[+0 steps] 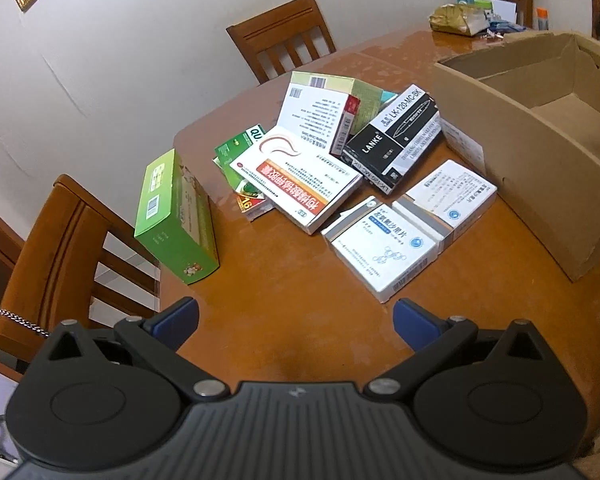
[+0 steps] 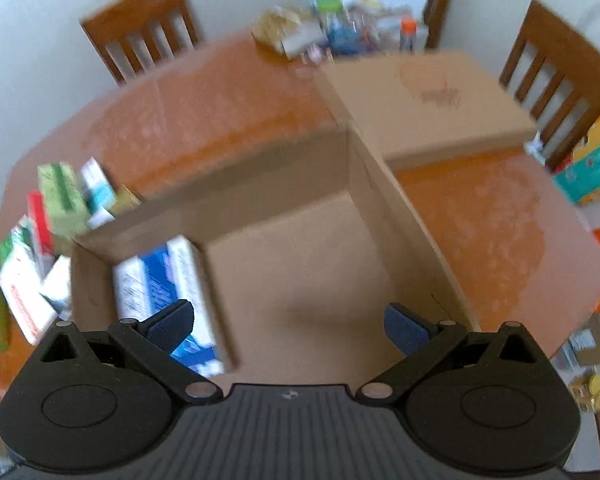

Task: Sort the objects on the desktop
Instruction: 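Withdraw the right gripper from the cardboard box back toward the table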

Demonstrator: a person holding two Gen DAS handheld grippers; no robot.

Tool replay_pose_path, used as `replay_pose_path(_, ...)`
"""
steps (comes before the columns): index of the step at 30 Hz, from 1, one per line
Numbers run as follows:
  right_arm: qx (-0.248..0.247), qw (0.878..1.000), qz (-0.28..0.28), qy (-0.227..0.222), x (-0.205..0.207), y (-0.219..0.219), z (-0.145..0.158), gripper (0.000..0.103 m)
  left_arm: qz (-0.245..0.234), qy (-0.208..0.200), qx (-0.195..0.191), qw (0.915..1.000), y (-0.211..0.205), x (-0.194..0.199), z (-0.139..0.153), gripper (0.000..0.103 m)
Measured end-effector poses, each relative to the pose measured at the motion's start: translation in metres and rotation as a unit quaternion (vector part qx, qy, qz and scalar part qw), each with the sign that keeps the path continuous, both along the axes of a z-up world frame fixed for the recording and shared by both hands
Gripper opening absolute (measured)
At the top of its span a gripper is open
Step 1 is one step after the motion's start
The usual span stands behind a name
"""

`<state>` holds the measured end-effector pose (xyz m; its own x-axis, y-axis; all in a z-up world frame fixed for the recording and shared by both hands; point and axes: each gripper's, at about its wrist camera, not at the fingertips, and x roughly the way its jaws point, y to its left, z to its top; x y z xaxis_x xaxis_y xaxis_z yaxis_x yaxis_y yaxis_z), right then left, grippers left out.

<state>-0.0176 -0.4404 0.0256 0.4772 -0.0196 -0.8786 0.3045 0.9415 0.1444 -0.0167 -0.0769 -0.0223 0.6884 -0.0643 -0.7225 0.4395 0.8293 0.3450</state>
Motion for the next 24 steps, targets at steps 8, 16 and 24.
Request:
replay_pose_path(8, 0.003, 0.99, 0.116, -0.083, 0.03, 0.121, 0.044, 0.103, -0.029, 0.007, -0.047, 0.9984, 0.042, -0.005, -0.001, 0.103)
replay_pose_path(16, -0.007, 0.963, 0.265, -0.05, 0.048, 0.282, 0.034, 0.103, 0.0, 0.021, -0.06, 0.998, 0.103, 0.004, -0.01, 0.103)
replay_pose_path(24, 0.024, 0.944, 0.33, -0.009, 0.09, 0.397, 0.018, 0.103, -0.02, 0.017, -0.078, 0.9966, 0.14, 0.008, -0.011, 0.103)
